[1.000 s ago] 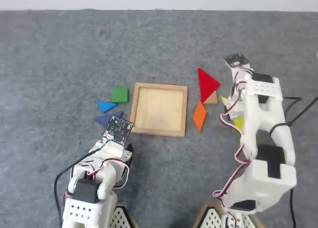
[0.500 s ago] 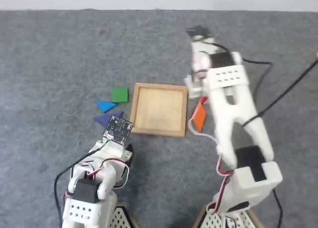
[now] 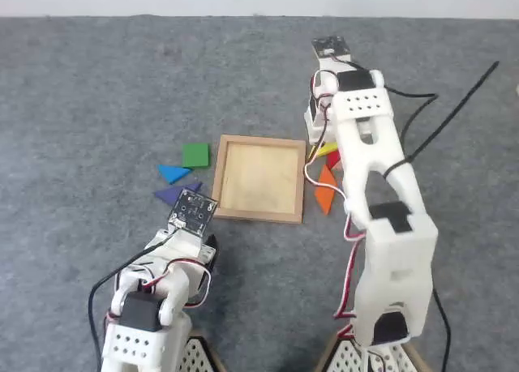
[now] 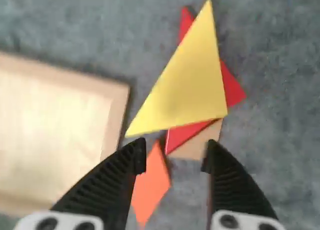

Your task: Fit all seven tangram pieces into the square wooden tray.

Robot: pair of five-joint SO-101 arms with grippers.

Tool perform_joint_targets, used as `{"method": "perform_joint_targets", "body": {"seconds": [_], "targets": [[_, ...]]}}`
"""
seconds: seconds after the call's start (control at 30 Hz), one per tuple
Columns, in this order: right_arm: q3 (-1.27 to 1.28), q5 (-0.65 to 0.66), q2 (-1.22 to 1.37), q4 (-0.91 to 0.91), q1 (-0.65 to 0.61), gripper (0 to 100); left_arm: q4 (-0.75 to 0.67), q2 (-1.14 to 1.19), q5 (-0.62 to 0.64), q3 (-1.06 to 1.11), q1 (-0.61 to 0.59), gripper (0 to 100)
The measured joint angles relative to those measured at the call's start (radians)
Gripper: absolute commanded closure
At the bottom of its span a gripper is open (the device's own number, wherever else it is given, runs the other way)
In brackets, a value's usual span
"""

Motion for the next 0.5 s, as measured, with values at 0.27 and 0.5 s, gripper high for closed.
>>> {"method": "perform_joint_targets", "body": {"seconds": [0.27,0.5], "targets": [[-0.273,-0.097,0.235,-0.032,-0.002,66.6,0.0,0.0,0.0,0.0,0.0,88],[-0.522,-0.129,0.394,-0.034,0.035,66.7,0.0,0.0,0.0,0.0,0.0,88]]}}
